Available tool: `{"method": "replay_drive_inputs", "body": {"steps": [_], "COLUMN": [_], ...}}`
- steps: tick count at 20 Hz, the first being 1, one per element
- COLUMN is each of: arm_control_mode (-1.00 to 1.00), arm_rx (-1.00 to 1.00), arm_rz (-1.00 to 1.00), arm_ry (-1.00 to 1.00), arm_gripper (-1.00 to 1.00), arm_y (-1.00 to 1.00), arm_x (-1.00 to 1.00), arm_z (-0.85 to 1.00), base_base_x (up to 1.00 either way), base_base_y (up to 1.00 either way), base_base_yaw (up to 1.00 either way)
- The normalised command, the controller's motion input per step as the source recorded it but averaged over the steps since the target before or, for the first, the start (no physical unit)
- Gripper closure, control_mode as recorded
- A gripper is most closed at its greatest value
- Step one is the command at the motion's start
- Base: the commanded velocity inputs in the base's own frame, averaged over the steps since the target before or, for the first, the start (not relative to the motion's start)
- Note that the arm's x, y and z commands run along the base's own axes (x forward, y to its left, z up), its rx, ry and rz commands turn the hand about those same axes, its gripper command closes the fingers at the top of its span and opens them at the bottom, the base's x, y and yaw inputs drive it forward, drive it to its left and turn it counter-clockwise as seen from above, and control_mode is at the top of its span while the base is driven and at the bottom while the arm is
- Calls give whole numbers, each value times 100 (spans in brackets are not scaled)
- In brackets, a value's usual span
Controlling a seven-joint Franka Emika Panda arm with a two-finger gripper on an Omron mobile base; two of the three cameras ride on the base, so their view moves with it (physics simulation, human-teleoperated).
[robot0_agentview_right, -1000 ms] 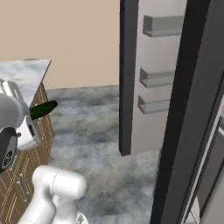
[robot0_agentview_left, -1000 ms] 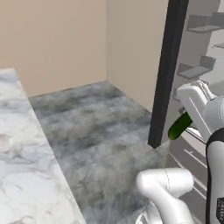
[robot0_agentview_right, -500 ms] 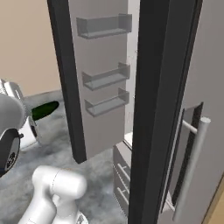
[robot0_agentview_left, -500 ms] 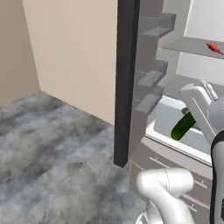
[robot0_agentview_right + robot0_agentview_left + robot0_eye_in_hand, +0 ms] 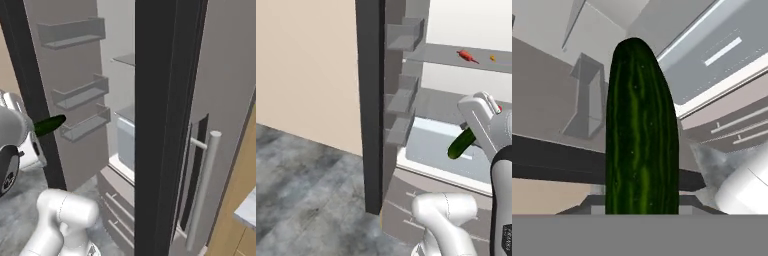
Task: Transport the fish and cucumber to the fridge. Place the fish on the rack containing meat and place the cucumber on the rack containing the vegetable, ensuring meats and vegetables are on different racks.
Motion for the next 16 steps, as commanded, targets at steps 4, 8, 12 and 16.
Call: {"method": "replay_drive_inputs", "body": {"steps": [4, 8, 12, 16], "arm_control_mode": [100, 100, 100, 100], "arm_rx": [0, 0, 0, 0], "arm_rz": [0, 0, 0, 0], "arm_ry": [0, 0, 0, 0], "arm_gripper": [100, 100, 100, 100], "arm_y": [0, 0, 0, 0], "arm_x": [0, 0, 0, 0], "arm_z": [0, 0, 0, 0], "base_base_x": [67, 100, 93, 59], "base_base_y": [-4, -31, -6, 6], "base_base_yaw": [-43, -46, -49, -56]}}
